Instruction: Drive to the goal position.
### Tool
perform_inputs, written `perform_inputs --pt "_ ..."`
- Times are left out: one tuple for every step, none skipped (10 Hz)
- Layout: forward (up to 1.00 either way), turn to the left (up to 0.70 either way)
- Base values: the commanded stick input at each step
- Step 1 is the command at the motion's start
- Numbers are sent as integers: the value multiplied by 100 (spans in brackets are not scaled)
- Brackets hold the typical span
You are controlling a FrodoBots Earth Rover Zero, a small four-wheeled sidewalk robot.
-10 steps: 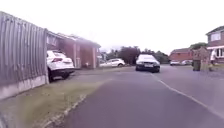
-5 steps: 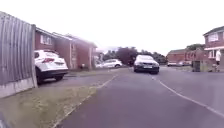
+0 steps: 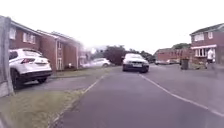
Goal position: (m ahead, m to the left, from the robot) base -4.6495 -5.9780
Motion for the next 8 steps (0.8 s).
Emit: perform_inputs --pt "100 -40" --pt "100 -40" --pt "100 -40" --pt "100 -40" --pt "100 -40" --pt "100 -40" --pt "100 -40" --pt "100 -40"
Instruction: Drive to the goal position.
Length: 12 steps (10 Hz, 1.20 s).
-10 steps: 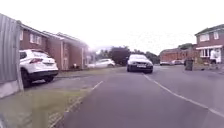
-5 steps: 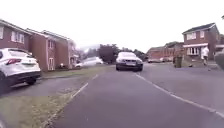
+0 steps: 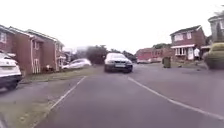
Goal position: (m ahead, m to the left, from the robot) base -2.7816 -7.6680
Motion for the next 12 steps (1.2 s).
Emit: perform_inputs --pt "100 -40" --pt "100 -40" --pt "100 -40" --pt "100 -40" --pt "100 -40" --pt "100 -40" --pt "100 -40" --pt "100 -40" --pt "100 -40" --pt "100 -40" --pt "100 -40" --pt "100 -40"
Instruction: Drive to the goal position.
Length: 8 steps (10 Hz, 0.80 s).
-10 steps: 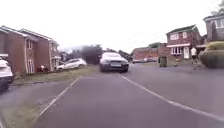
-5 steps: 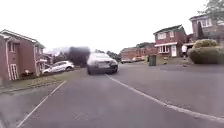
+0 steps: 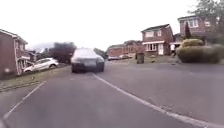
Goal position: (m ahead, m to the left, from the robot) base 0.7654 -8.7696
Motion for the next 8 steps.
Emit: perform_inputs --pt "100 -40" --pt "100 -40" --pt "100 -40" --pt "100 -40" --pt "100 -40" --pt "100 -40" --pt "100 -40" --pt "100 -40"
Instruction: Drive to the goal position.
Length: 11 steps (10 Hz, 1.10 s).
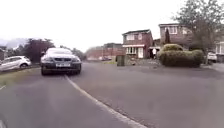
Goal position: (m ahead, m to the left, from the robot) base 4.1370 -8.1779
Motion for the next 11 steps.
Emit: perform_inputs --pt "100 -40" --pt "100 -40" --pt "100 -40" --pt "100 -40" --pt "100 -40" --pt "100 -40" --pt "100 -40" --pt "100 -40" --pt "100 -40" --pt "100 -40" --pt "100 -40"
